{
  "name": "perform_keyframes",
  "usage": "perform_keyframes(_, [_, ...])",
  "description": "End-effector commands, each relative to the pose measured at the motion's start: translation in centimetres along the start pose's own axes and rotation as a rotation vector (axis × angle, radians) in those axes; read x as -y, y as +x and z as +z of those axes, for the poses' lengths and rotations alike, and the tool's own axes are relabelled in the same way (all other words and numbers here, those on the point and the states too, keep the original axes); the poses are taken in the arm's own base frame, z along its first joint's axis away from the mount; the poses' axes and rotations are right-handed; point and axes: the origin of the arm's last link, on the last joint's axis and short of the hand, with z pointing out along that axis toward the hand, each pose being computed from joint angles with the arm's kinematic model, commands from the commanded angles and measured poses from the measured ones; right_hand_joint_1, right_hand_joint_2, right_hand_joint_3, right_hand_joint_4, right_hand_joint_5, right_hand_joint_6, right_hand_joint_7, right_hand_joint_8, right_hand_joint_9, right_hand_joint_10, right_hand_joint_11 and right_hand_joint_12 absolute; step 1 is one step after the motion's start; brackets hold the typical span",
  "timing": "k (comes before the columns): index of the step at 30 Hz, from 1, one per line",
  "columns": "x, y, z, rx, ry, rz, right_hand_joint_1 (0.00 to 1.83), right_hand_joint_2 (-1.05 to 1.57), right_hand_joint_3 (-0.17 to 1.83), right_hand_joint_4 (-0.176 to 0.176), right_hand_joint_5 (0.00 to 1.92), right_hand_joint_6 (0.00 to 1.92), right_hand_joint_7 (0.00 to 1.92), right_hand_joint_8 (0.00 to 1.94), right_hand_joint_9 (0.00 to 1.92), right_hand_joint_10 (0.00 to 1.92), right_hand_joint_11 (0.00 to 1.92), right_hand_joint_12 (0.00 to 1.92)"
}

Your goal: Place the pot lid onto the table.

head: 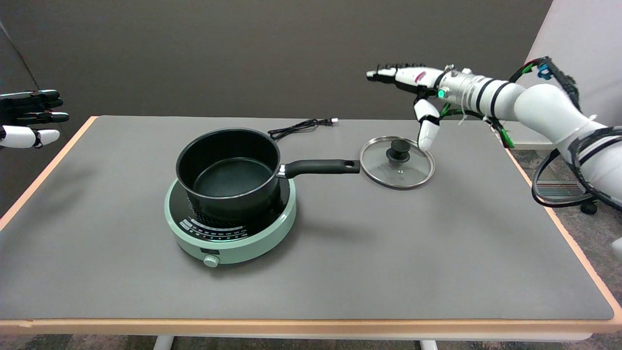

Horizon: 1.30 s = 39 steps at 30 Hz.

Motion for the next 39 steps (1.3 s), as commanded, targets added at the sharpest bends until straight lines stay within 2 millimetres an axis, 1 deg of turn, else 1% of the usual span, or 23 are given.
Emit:
perform_keyframes(1, [7.6, 4.2, -6.6, -0.133, 0.253, -0.067, 1.1, -1.05, 0.73, -0.061, 0.02, 0.02, 0.02, 0.02, 0.02, 0.02, 0.02, 0.02])
perform_keyframes(4, [8.7, 4.6, -8.3, -0.181, 0.231, -0.121, 1.1, -1.03, 0.68, -0.087, 0.0, 0.0, 0.0, 0.0, 0.0, 0.0, 0.0, 0.0])
perform_keyframes(7, [9.6, 4.7, -10.1, -0.218, 0.195, -0.171, 1.1, -1.03, 0.69, -0.059, 0.0, 0.0, 0.0, 0.0, 0.0, 0.0, 0.0, 0.0])
perform_keyframes(8, [9.6, 4.6, -10.2, -0.22, 0.191, -0.143, 1.1, -1.02, 0.69, -0.056, 0.0, 0.0, 0.0, 0.0, 0.0, 0.0, 0.0, 0.0])
perform_keyframes(10, [9.3, 4.1, -10.2, -0.22, 0.197, -0.028, 1.1, -1.02, 0.69, -0.053, 0.0, 0.0, 0.0, 0.0, 0.0, 0.0, 0.0, 0.0])
perform_keyframes(13, [8.8, 3.0, -10.2, -0.221, 0.172, 0.004, 1.1, -1.0, 0.67, -0.085, 0.0, 0.0, 0.0, 0.0, 0.0, 0.0, 0.0, 0.0])
perform_keyframes(15, [8.9, 2.6, -9.9, -0.23, 0.161, 0.007, 1.1, -0.99, 0.66, -0.1, 0.0, 0.0, 0.0, 0.0, 0.0, 0.0, 0.0, 0.0])
perform_keyframes(17, [9.4, 2.4, -9.6, -0.239, 0.162, 0.002, 1.1, -0.97, 0.66, -0.107, 0.0, 0.0, 0.0, 0.0, 0.0, 0.0, 0.0, 0.0])
perform_keyframes(19, [10.1, 2.5, -9.3, -0.259, 0.177, 0.003, 1.11, -0.96, 0.65, -0.105, 0.0, 0.0, 0.0, 0.0, 0.0, 0.0, 0.0, 0.0])
perform_keyframes(21, [10.7, 2.5, -9.1, -0.276, 0.193, 0.004, 1.1, -0.96, 0.65, -0.119, 0.0, 0.0, 0.0, 0.0, 0.0, 0.0, 0.0, 0.0])
perform_keyframes(23, [11.4, 2.4, -8.9, -0.293, 0.204, 0.007, 1.12, -0.95, 0.65, -0.119, 0.0, 0.0, 0.0, 0.0, 0.0, 0.0, 0.0, 0.0])
perform_keyframes(24, [11.7, 2.3, -8.8, -0.307, 0.207, 0.01, 1.12, -0.95, 0.66, -0.125, 0.0, 0.0, 0.0, 0.0, 0.0, 0.0, 0.0, 0.0])
perform_keyframes(25, [11.9, 2.2, -8.8, -0.318, 0.211, 0.013, 1.13, -0.95, 0.66, -0.144, 0.0, 0.0, 0.0, 0.0, 0.0, 0.0, 0.0, 0.0])
perform_keyframes(26, [12.3, 2.1, -8.7, -0.333, 0.218, 0.014, 1.15, -0.96, 0.67, -0.155, 0.0, 0.0, 0.0, 0.0, 0.0, 0.0, 0.0, 0.0])
perform_keyframes(28, [12.9, 2.2, -8.6, -0.375, 0.224, 0.007, 1.17, -0.98, 0.7, -0.172, 0.0, 0.0, 0.0, 0.0, 0.0, 0.0, 0.0, 0.0])
perform_keyframes(29, [13.3, 2.3, -8.7, -0.422, 0.223, 0.0, 1.19, -0.98, 0.69, -0.168, 0.0, 0.0, 0.0, 0.0, 0.0, 0.0, 0.0, 0.0])
perform_keyframes(31, [13.7, 2.5, -8.9, -0.5, 0.212, -0.028, 1.2, -1.0, 0.75, -0.172, 0.0, 0.0, 0.0, 0.0, 0.0, 0.0, 0.0, 0.0])
perform_keyframes(33, [14.4, 2.7, -9.2, -0.59, 0.195, -0.08, 1.21, -1.01, 0.74, -0.169, 0.0, 0.0, 0.0, 0.0, 0.0, 0.0, 0.0, 0.0])
perform_keyframes(34, [14.6, 2.6, -9.3, -0.61, 0.19, -0.092, 1.22, -1.02, 0.75, -0.162, 0.0, 0.0, 0.0, 0.0, 0.0, 0.0, 0.0, 0.0])
perform_keyframes(36, [15.0, 2.1, -9.4, -0.636, 0.182, -0.1, 1.23, -1.04, 0.79, -0.123, 0.01, 0.01, 0.01, 0.01, 0.01, 0.01, 0.01, 0.01])
perform_keyframes(39, [15.5, 0.3, -9.3, -0.622, 0.162, -0.089, 1.24, -1.05, 0.83, -0.103, 0.01, 0.01, 0.01, 0.01, 0.01, 0.01, 0.01, 0.01])
